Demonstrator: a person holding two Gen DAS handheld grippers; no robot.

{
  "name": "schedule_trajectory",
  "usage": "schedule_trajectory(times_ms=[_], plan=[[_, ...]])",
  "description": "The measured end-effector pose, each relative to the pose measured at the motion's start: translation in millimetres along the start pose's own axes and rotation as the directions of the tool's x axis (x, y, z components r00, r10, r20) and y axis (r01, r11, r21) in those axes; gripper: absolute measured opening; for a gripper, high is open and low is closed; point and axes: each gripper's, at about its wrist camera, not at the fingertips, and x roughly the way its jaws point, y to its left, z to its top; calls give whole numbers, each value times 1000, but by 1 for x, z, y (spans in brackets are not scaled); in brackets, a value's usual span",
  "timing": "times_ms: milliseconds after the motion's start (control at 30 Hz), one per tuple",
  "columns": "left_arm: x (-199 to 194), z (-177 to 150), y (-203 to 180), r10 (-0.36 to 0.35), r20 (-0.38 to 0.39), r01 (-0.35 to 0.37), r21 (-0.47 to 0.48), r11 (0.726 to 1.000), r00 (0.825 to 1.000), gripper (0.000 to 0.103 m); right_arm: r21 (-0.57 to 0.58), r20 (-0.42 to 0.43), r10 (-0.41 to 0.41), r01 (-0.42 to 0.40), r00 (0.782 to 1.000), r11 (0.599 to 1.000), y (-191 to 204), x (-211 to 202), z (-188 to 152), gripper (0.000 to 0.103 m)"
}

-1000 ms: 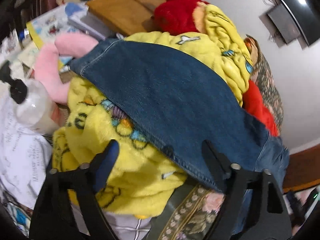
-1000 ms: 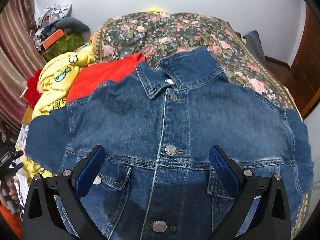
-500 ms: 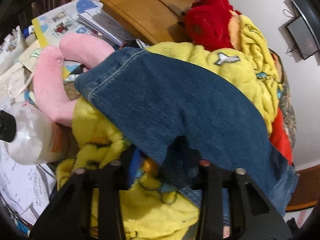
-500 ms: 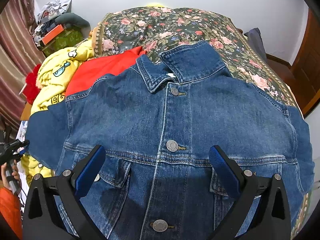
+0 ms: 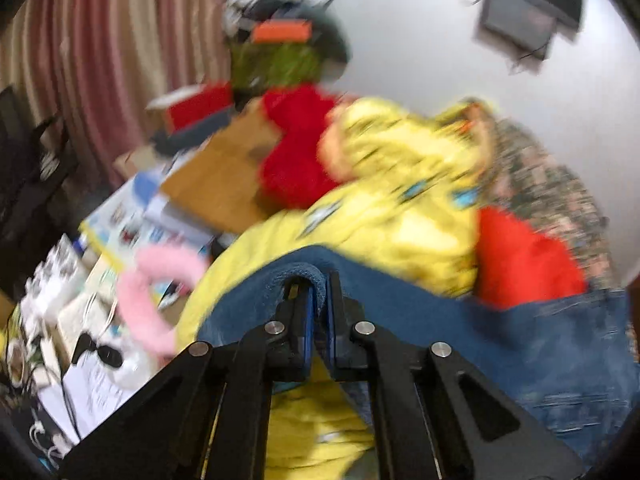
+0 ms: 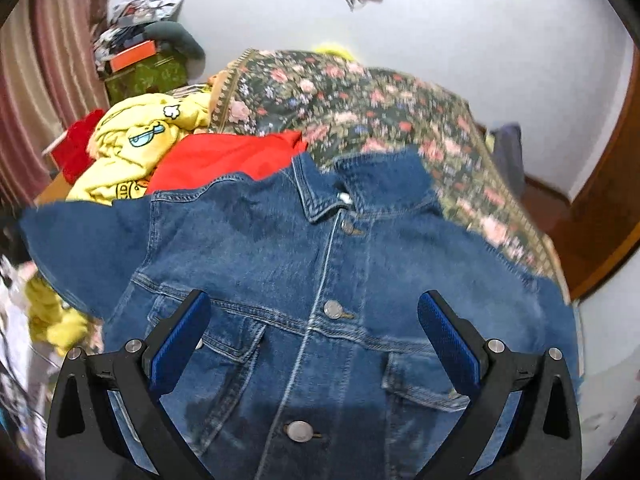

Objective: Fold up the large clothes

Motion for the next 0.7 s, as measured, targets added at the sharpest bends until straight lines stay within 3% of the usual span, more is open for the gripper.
schedule_trajectory(times_ms=[167,367,500,700], plan=[[-49,25,-67,-163,102,156,75,985,981,4,-41,50,-8,10,999,999,-4,-14,0,103],[-96,28,-167,-371,129,342,199,918,920,4,6,72,15,-16,997,1000,-28,-25,-1,103],[-110,12,-238,-487,65,454,272,849,871,4,40,90,16,-19,996,999,-47,-32,-7,103],[-112,-31,-332,-568,-81,557,351,753,819,4,100,97,-15,5,995,995,-88,-42,-24,103]])
